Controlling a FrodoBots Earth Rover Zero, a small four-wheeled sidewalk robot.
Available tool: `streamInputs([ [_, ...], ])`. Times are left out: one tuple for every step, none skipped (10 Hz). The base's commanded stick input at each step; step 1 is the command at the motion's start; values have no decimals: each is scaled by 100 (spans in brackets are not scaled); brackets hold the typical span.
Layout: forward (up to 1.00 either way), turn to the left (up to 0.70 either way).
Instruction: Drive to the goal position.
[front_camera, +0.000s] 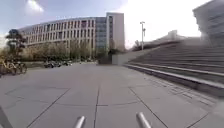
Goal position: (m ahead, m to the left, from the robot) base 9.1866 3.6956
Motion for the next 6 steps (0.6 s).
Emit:
streamInputs([
  [100, 0],
  [100, 0],
  [100, 0],
  [100, 0],
  [100, 0],
  [100, 0],
])
